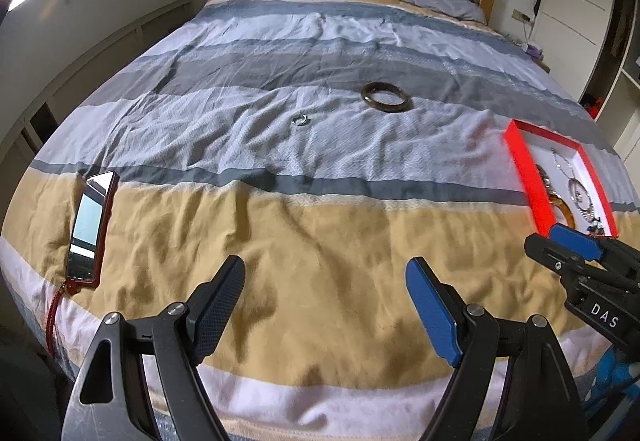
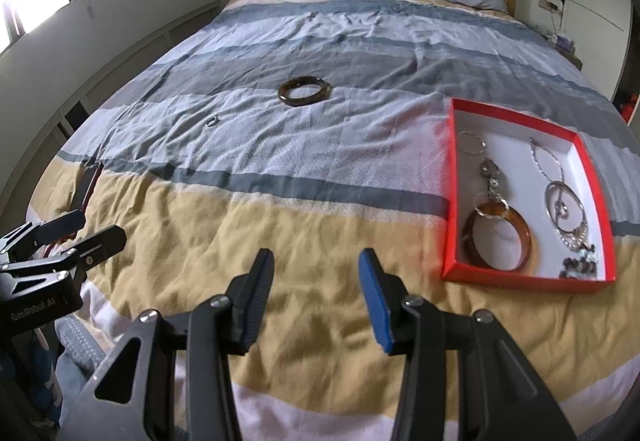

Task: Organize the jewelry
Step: 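Move both tools toward the dark brown bangle and last small ring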

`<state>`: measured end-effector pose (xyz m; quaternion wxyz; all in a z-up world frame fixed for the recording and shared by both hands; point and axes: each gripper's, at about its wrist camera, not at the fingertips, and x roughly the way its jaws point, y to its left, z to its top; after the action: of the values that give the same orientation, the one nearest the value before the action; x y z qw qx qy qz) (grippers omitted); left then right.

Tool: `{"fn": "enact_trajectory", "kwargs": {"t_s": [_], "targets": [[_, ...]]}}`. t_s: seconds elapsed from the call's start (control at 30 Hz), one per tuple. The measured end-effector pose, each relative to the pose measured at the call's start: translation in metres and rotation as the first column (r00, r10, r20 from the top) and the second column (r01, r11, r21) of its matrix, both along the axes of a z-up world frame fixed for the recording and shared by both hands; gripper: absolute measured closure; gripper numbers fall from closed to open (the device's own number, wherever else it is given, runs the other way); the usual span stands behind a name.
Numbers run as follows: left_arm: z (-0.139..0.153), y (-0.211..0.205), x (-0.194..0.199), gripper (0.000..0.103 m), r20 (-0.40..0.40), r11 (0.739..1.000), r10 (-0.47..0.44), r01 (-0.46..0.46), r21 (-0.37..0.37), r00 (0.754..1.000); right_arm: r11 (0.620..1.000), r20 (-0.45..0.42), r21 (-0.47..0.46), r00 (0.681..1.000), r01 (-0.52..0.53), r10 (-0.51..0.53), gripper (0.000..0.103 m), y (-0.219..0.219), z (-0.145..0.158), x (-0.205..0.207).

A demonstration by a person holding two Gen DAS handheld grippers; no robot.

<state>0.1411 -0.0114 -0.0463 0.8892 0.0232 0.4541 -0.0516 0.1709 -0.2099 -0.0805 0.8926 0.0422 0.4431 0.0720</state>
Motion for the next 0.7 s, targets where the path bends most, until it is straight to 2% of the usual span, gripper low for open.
{"fn": "enact_trajectory", "kwargs": {"t_s": [0.7], "targets": [[-0.04,0.019,0.086,0.022,-0.024,0.999,0.006,-0.005,0.047,1.0,0.999,-0.006,0.005,0.999,-0.05,0.05,0.061,0.019,-0.02,0.09]]}}
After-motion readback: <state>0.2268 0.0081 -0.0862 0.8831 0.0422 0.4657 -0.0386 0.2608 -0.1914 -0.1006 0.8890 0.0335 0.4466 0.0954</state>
